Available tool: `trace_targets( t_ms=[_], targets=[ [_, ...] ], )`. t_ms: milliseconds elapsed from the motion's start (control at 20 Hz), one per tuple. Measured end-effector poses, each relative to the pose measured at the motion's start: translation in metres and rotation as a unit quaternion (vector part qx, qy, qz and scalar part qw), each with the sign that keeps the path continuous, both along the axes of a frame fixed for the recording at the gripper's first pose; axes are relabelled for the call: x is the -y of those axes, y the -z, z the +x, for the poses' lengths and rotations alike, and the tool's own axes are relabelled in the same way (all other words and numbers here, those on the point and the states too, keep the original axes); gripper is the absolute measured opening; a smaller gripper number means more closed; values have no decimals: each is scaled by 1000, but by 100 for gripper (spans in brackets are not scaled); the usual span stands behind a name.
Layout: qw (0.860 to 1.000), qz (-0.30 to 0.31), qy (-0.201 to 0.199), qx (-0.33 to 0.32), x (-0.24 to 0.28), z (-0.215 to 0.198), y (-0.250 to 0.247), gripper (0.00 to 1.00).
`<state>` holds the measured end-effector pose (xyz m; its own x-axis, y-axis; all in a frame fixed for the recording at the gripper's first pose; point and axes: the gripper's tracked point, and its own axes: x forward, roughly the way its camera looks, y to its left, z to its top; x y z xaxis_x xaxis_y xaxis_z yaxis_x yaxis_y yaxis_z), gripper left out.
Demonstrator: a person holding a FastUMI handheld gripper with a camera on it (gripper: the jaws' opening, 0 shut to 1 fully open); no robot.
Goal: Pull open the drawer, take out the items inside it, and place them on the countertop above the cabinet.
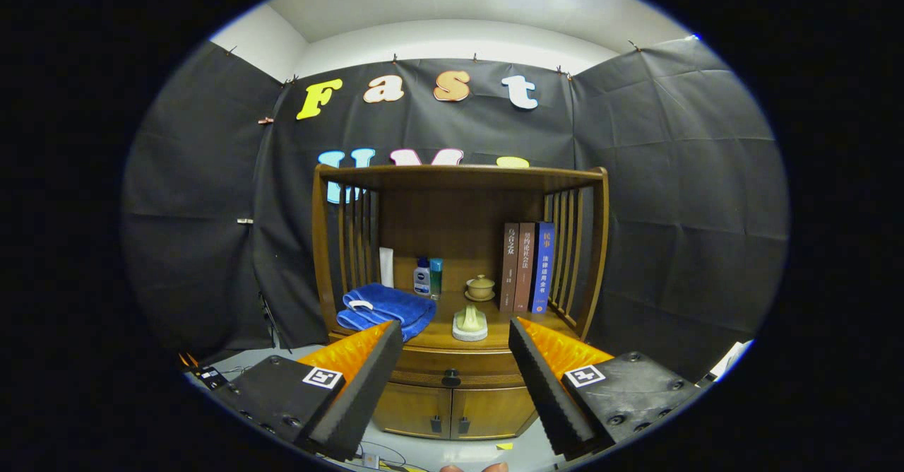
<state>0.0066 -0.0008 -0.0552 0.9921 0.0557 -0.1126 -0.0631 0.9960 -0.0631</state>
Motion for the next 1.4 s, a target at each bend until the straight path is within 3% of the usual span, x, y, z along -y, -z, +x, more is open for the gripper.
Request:
trace_targets(
  t_ms=[450, 1400],
  targets=[
    [999, 25, 19, 15, 23, -28, -28, 98],
    [1000, 25, 15, 5, 5, -25, -3, 98]
  ],
)
